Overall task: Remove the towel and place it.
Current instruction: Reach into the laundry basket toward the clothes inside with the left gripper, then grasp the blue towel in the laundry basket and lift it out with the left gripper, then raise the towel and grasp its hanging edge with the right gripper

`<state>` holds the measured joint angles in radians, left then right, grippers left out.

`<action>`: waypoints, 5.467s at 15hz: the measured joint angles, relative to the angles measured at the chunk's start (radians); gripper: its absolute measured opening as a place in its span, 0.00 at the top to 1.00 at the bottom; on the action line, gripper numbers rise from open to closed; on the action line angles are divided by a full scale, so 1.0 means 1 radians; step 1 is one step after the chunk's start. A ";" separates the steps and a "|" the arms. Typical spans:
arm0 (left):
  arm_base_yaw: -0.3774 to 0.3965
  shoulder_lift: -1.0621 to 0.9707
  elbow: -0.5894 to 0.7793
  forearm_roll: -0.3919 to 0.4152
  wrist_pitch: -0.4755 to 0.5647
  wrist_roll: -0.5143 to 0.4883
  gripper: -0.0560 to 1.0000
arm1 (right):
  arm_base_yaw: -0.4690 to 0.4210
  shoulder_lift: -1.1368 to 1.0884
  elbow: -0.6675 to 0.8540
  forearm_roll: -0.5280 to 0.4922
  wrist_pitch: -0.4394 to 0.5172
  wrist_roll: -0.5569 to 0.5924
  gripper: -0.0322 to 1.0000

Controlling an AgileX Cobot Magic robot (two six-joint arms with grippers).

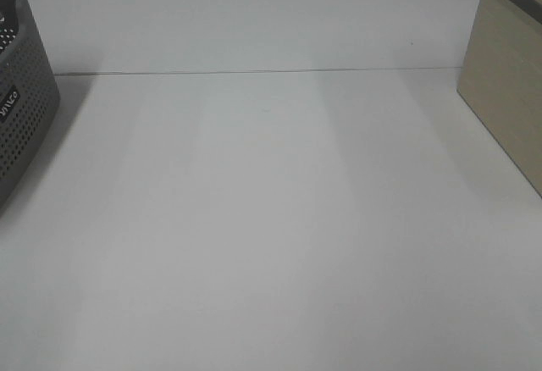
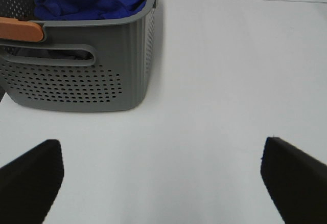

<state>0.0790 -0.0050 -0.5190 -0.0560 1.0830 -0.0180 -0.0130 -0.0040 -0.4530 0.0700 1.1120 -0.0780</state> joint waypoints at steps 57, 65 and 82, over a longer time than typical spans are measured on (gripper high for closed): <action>0.203 2.161 -1.353 0.266 -0.072 1.217 0.95 | 0.000 0.000 0.000 0.002 0.000 0.000 0.26; 0.203 1.825 -1.358 0.090 0.004 1.203 0.95 | 0.000 0.000 0.000 0.002 0.000 0.000 0.26; -0.205 1.435 -1.358 0.064 -0.152 1.226 0.95 | 0.000 0.260 -0.037 0.296 -0.289 -0.293 0.26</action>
<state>-0.1260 1.4300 -1.8770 0.0080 0.9310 1.2080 -0.0130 0.2560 -0.4900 0.3660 0.8230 -0.3710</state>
